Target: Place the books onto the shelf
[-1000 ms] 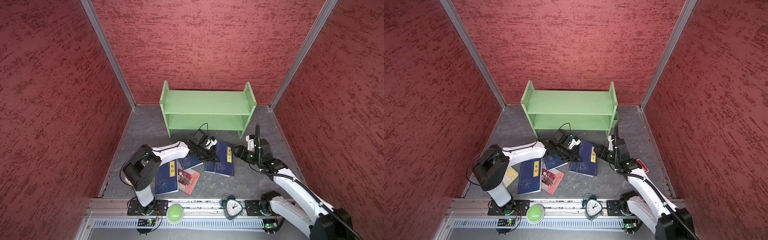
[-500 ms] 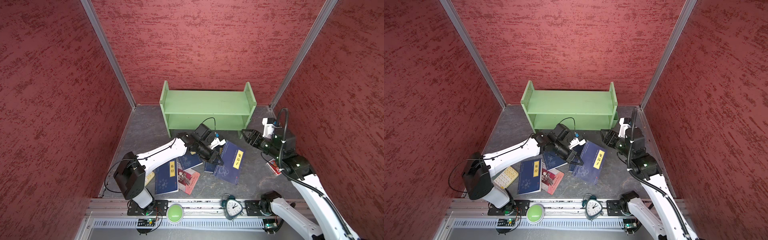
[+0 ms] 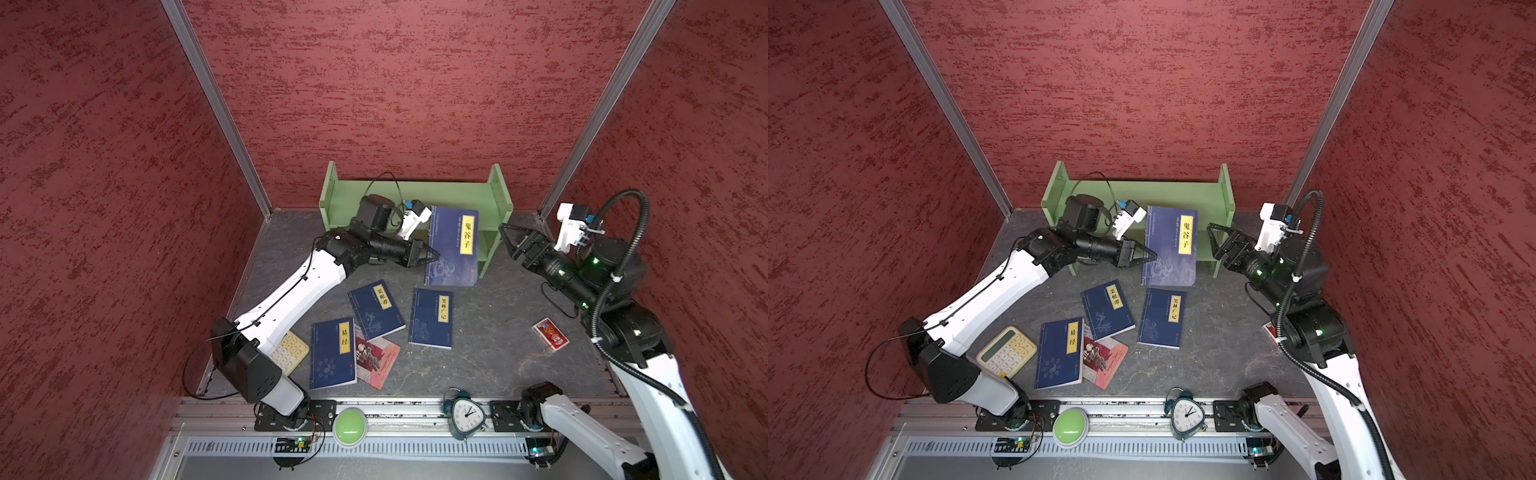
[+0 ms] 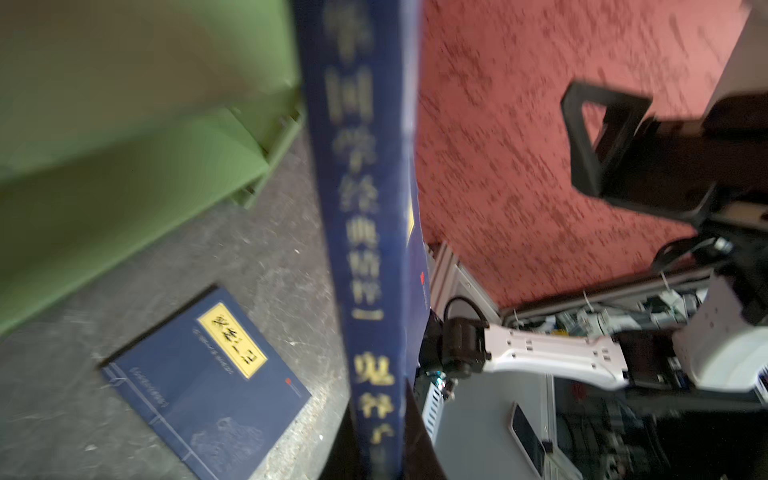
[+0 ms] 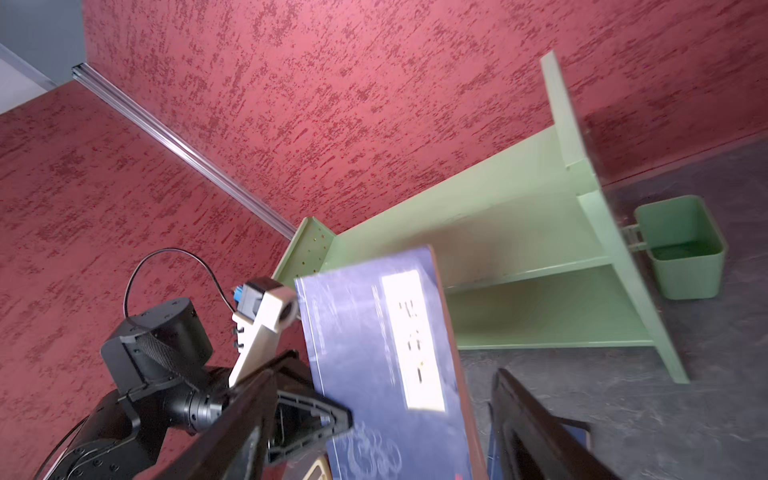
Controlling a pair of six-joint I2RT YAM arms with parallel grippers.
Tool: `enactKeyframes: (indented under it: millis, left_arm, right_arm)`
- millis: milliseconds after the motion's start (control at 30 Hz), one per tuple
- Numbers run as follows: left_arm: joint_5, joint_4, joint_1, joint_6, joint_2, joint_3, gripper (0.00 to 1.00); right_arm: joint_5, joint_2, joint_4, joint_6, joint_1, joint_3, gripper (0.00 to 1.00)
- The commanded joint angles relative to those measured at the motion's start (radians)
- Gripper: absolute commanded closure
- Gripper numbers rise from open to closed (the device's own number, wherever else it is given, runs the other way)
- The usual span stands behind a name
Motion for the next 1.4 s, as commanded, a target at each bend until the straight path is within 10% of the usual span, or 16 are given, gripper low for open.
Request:
enactKeyframes:
  millis: [0, 500, 900, 1367]
  left_arm:
    - [-0.031, 0.133, 0.101, -0.124, -0.031, 0.022, 1.00]
    - [0.078, 0.410, 0.300, -0.604, -0.084, -0.108, 1.00]
    - [0.122, 0.514, 0.320, -0.689, -0.119, -0.178, 0.99]
    - [0.164, 0.594, 0.329, -0.815, -0.178, -0.277, 0.99]
  right_arm:
    - [-0.138, 0.046, 0.241, 0.129, 0.015, -0.099, 0.19]
    - [-0.120, 0.355, 0.693, 0.280, 0.281, -0.130, 0.19]
    - [-0.092, 0.508, 0.879, 0.322, 0.360, -0.079, 0.21]
    - [-0.101, 0.601, 0.957, 0.335, 0.360, -0.033, 0.77]
